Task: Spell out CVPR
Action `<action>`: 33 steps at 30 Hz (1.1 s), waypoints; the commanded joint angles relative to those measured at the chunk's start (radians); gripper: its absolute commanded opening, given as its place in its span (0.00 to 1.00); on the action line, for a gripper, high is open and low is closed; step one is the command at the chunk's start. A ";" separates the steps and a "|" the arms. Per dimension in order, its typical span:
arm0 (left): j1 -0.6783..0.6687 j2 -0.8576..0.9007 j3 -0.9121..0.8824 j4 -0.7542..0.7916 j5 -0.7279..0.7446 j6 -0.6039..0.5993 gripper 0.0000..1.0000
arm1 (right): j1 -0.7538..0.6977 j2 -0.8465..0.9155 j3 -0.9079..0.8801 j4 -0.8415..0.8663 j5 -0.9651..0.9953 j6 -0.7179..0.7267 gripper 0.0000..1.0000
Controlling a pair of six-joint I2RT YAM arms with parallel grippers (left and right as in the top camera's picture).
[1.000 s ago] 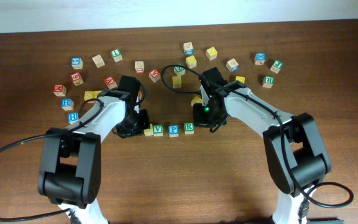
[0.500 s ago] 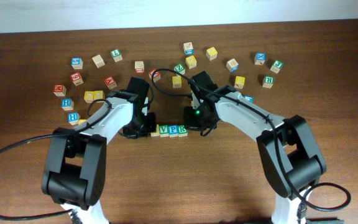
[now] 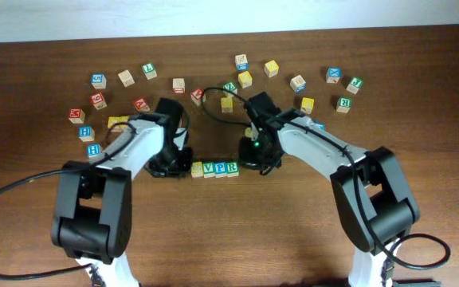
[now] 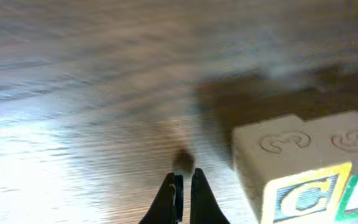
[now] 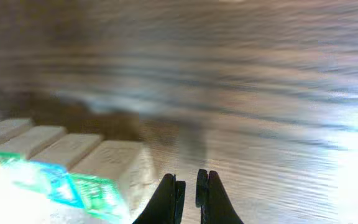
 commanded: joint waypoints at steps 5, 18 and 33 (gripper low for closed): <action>0.002 0.011 0.045 -0.002 0.086 -0.144 0.00 | 0.061 0.007 -0.009 0.005 0.087 -0.009 0.04; -0.025 0.011 0.045 0.008 0.082 0.002 0.00 | 0.104 0.007 -0.009 0.023 0.011 0.158 0.04; -0.025 0.011 0.045 0.016 0.081 0.047 0.04 | 0.102 0.007 -0.009 0.007 0.015 0.191 0.04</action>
